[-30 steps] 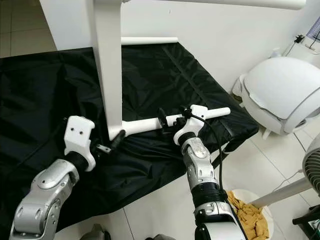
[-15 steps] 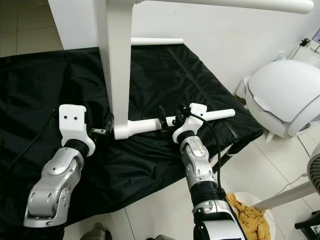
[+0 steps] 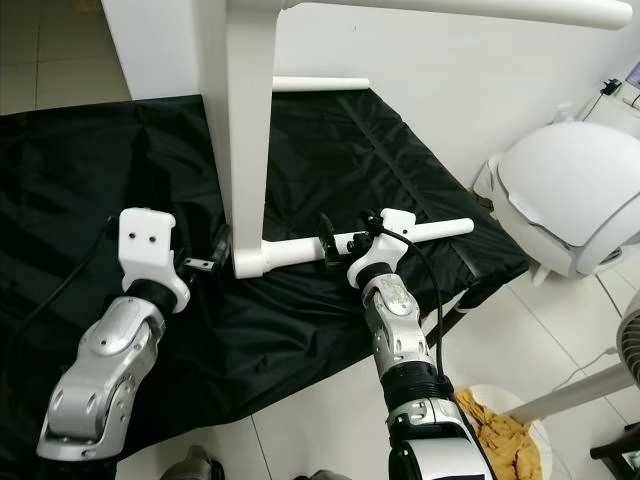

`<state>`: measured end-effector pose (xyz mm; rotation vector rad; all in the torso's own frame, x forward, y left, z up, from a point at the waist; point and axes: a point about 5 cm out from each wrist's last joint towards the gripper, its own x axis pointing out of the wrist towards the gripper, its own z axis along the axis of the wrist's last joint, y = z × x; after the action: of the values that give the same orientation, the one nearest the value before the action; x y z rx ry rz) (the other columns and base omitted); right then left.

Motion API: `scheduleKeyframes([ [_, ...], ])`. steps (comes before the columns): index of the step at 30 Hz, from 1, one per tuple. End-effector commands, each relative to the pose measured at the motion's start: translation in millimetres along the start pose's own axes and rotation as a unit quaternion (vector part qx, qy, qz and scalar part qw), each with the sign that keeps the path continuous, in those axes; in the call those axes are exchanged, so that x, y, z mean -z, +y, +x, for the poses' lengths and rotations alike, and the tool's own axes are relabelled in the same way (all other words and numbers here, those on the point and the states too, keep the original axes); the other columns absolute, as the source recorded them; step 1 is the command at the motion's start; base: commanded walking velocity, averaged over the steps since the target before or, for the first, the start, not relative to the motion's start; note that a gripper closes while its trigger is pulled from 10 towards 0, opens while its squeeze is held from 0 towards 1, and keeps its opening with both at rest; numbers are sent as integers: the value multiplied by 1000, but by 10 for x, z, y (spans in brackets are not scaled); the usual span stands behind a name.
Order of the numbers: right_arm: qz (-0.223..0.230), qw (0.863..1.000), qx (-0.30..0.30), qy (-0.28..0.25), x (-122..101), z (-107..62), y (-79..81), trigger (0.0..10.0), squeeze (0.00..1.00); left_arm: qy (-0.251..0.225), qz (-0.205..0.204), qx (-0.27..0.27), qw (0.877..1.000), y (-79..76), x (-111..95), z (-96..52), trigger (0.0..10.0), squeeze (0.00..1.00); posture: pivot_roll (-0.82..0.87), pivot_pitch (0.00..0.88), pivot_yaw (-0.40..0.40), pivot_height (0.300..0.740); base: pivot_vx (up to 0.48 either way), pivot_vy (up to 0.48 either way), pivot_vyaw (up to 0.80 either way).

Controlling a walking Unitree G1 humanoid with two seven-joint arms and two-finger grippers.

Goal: Building children table

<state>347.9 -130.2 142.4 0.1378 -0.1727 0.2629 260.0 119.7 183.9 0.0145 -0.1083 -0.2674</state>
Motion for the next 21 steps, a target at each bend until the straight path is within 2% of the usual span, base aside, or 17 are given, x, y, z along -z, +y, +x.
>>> scheduleKeyframes([
  [1,-8,1000,5,0,-4,5,-31,10000,0,-20,-2,109,994,-155,-53,-53,10000,0,48,64,-95,740,0,0,0],
  [7,-8,1000,2,3,1,19,-14,10000,0,-35,-14,152,988,-261,-86,-103,10000,0,59,65,-102,740,0,0,0],
  [13,-14,1000,5,12,21,39,-14,10000,0,-41,-3,161,986,-332,-63,-63,10000,0,53,60,-107,740,0,0,0],
  [21,-24,1000,8,16,19,31,-69,10000,0,-39,5,188,981,-331,-56,-135,10000,0,45,53,-104,740,0,0,0],
])
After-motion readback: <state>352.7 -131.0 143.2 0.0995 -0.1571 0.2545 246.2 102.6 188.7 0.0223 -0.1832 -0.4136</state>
